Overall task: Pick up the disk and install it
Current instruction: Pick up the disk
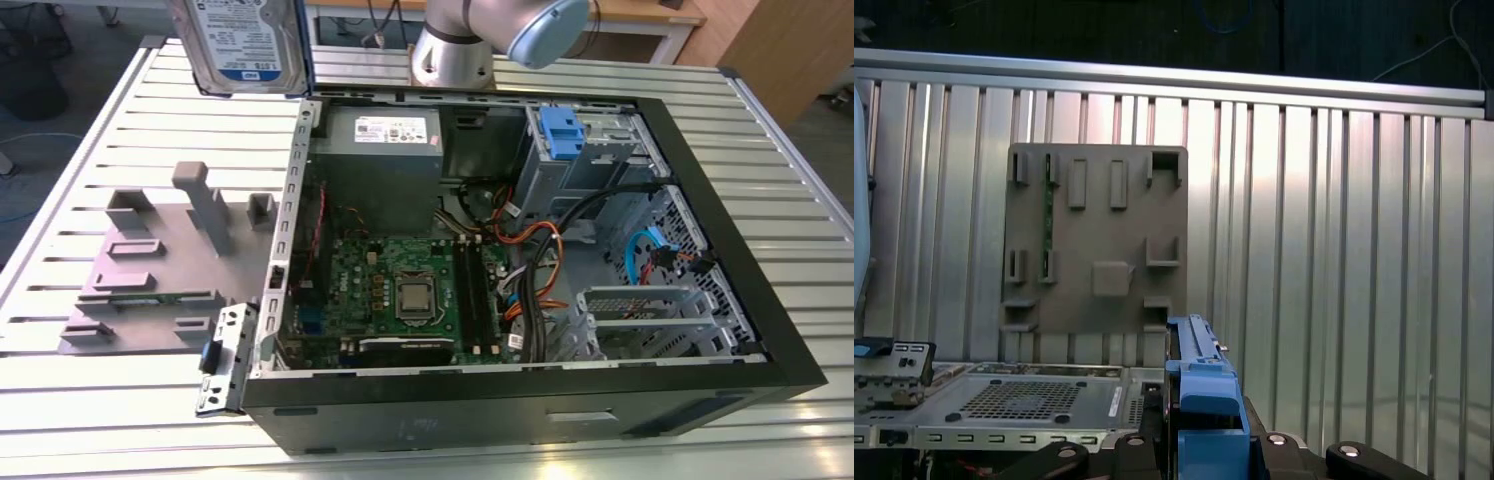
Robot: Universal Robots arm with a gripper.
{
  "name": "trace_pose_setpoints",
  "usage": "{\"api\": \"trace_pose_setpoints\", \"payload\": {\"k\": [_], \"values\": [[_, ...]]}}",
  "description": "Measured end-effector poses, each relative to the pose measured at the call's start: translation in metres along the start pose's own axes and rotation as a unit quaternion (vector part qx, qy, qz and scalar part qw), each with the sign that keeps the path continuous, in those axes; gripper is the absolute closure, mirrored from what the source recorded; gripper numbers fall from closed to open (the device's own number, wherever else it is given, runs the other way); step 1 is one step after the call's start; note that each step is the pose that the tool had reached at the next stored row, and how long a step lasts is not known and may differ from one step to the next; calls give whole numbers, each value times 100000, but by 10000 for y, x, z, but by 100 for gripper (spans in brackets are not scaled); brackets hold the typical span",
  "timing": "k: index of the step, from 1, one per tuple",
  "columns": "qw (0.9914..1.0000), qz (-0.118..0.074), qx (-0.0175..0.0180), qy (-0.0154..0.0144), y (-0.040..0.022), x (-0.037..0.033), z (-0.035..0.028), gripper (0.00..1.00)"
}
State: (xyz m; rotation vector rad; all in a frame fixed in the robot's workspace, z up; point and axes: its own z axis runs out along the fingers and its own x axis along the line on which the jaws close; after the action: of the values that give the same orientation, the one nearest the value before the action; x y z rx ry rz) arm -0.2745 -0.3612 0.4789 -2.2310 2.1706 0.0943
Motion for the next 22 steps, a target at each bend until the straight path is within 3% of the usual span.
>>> {"api": "trace_pose_setpoints", "payload": {"k": [22], "values": [[100000,2,-1,2,-104,3,-3,63]]}}
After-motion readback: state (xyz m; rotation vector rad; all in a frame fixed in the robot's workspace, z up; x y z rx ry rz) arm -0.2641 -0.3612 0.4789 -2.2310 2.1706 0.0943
